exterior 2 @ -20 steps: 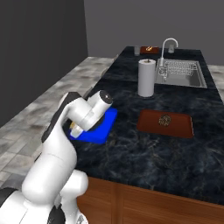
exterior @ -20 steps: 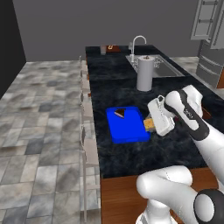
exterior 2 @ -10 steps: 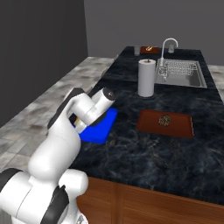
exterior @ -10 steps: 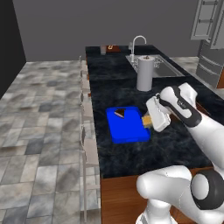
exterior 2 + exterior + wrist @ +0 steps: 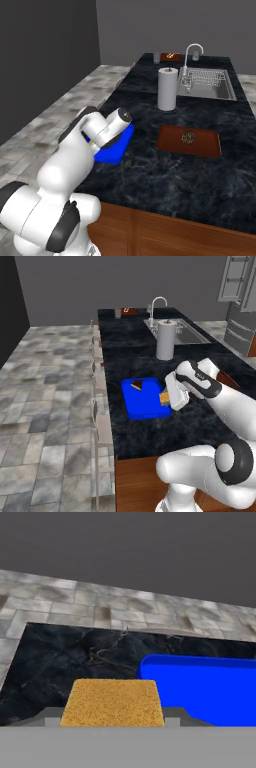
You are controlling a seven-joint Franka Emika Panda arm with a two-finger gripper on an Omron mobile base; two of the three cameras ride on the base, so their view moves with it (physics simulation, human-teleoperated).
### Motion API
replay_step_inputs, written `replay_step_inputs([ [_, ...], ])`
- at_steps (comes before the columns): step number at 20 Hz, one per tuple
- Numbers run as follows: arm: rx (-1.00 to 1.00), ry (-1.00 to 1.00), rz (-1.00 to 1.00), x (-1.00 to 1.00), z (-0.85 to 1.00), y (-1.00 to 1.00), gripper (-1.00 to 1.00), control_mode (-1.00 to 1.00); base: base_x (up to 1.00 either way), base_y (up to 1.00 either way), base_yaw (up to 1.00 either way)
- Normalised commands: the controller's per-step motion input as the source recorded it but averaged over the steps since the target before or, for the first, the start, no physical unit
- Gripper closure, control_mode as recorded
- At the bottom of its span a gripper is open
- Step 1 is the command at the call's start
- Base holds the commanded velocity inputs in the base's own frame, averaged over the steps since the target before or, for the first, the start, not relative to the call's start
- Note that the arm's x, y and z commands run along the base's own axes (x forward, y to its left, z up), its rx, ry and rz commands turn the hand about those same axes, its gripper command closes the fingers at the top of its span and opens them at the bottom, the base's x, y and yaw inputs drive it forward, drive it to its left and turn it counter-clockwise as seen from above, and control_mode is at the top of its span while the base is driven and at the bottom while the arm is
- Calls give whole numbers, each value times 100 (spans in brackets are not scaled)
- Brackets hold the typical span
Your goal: Take the cakes from the fridge and place them on the empty tray on the dining counter.
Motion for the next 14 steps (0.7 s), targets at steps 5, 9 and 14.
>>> replay_step_inputs([
  [5,0,0,0,30,-14,7,100,-100,0,0,0],
  [9,0,0,0,34,-19,2,100,-100,0,0,0],
  [14,0,0,0,28,-26,0,100,-100,0,0,0],
])
